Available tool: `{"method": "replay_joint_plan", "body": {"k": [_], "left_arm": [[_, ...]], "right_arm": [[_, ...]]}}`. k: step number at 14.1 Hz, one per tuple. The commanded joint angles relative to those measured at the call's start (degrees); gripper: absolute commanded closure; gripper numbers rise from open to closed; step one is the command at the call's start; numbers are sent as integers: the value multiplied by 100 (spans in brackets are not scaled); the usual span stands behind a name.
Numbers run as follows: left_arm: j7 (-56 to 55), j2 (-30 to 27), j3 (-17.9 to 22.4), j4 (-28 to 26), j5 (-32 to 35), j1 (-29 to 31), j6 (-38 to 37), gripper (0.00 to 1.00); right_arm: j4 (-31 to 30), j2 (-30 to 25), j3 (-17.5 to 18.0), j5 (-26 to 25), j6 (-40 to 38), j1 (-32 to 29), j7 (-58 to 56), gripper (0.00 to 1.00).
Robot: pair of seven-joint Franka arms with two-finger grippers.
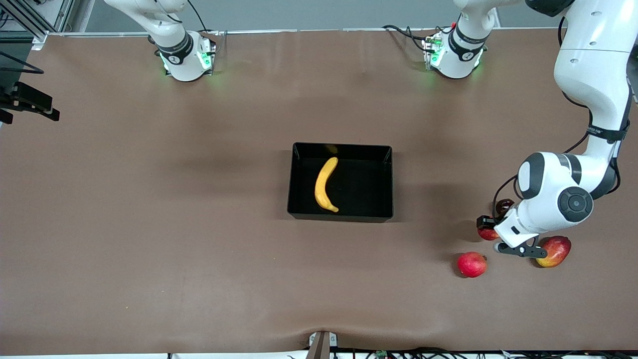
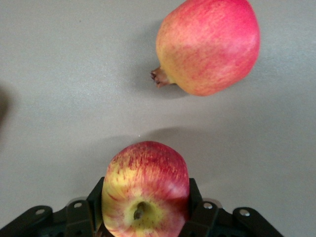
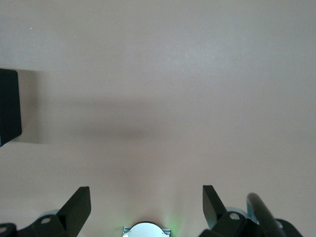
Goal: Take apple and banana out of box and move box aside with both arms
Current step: 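Carry the apple out of the tray and set it beside the pomegranate, then move the left gripper back into the tray over the banana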
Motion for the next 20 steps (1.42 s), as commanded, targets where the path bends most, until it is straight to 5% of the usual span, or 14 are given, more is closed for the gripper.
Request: {"method": "replay_joint_plan", "body": {"k": [1,2,4,5,10,14,18,20], "left_arm": [[-5,145,-40,8,124,36,191,100],[-58,163,-40,8,124,36,191,84],[-58,181,-40,-19,132,36,191,19],[-6,146,-49,-27,132,54,173,0],[-233,-468,-145,43,54,-69,-519,0],[-1215,-996,-785,52,53,-140,-1179,0],[-2814,-945,-1568,43,97,-253,-1321,0],[-3527,-918,-1613,60,123,-717,-1260,0]], "right_arm": [[17,-10,26,14,-2,-41,-52,0],[17,-10,26,5,-3,-41,-52,0],[17,-10,26,-13,-3,-58,-61,0],[17,-2,17,-21,-3,-67,-61,0],[17,-2,17,-21,-11,-50,-53,0],[17,-10,17,-48,-11,-41,-61,0],[17,-2,26,-48,-11,-50,-61,0],[17,-2,17,-48,-11,-50,-61,0]]}}
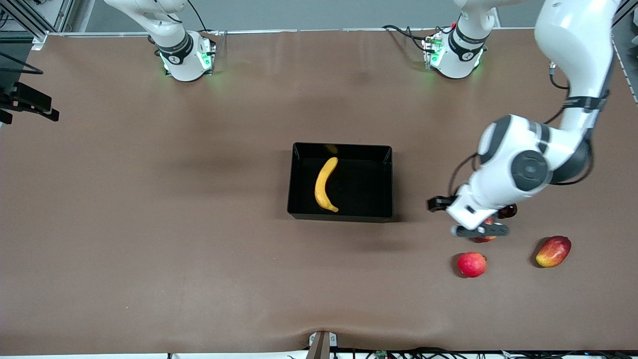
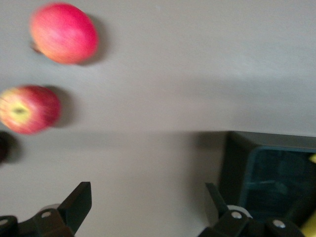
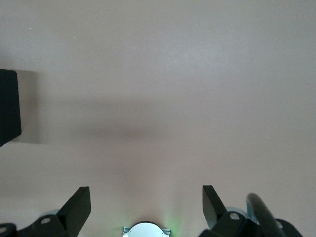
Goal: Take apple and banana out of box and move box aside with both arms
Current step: 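Move the left gripper back into the tray over the banana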
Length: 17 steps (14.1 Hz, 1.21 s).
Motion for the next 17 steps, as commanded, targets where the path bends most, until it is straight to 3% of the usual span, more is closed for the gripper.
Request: {"method": "replay_joint_plan", "body": {"k": [1,10,13,17], "left_arm": [[-911,38,-44,-1,131,-529,83,0],[-2310,669,-9,43,271,-1848,1269,0],[-2828,1126,-9,236,789,-2130,1612,0],[-3085,1593,78,623,966,-2490,1814,0]], "right_arm": [[19,-6,34,-39,-11,-48,-60,0],[19,11,34,-30,33,-83,-60,0],[19,309,43,14,417,-39,-51,0],[28,618,51,14,762,-31,-42,0]]}}
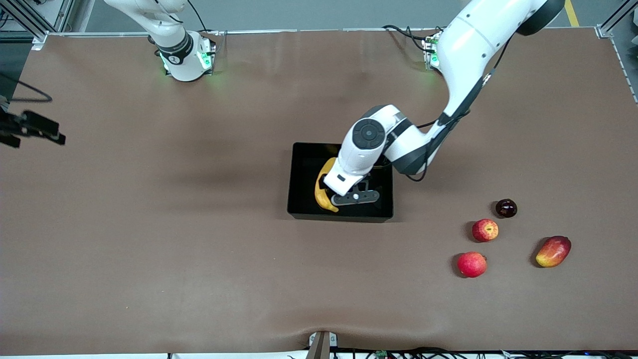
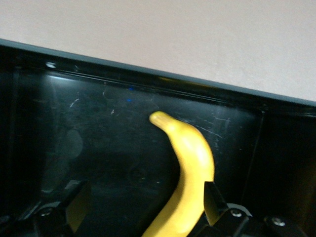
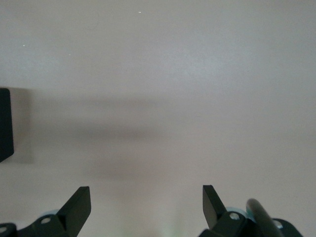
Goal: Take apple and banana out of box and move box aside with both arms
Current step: 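Move the left gripper back into the tray over the banana, then grasp the yellow banana with the left gripper and lift it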
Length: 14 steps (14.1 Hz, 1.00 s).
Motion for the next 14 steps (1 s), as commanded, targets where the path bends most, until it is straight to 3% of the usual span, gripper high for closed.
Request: {"method": "replay_joint_plan", "body": {"k": [1,4,8,14], "left_arm": [[-187,323,229,381,168,-390,169,0],[-337,534,669,626,151,-918,310,0],[-346,851,740,812,160,-1104,372,11],[-346,974,1065,812,160,-1490,407,55]], "right_arm": [[55,67,43,24,41,-16,-42,0],[55,76,60,16,41,46,-33,0],[55,94,60,33,67,36,-33,0],[55,312,52,24,85,72,-51,0]]}}
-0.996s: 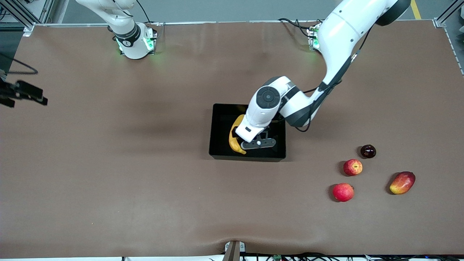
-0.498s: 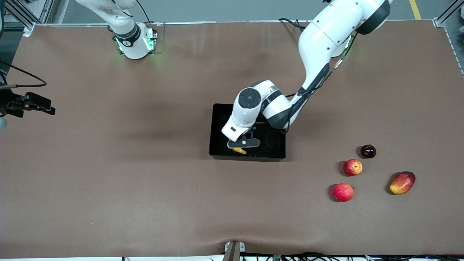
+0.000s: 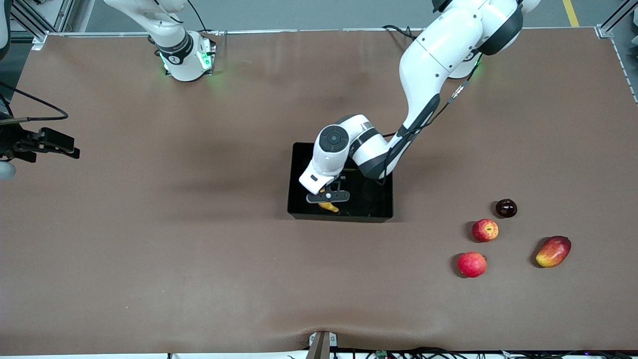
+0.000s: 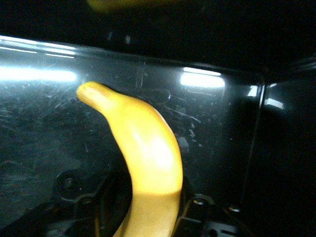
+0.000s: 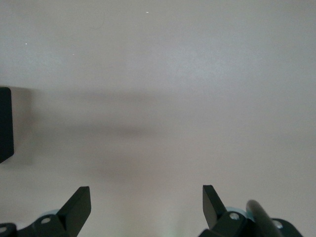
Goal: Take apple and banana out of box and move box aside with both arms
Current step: 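Grasp the yellow banana with the left gripper and lift it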
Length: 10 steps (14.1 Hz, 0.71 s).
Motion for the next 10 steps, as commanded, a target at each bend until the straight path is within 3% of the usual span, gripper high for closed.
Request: {"method": "replay_joint_plan", "body": {"k": [1,3,4,7,10], "left_arm": [[-148,100,194,149,142,-228,81,65],[-148,48,195,149,133,-210,72,93],[-148,-5,195,158,141,-202,72,100],[-130,-286,186,140,177,-123,-111,100],[-77,-733,133,149,115,-52,-691,100]], "right_arm": [[30,323,-6,29,16,-26,-59,0],[30,378,-15,12,42,-26,-59,0],[21,378,-15,20,51,-17,-59,0],[-66,422,2,55,-1,-8,-24,0],[-76,440,-15,565,-28,0,98,0]]}}
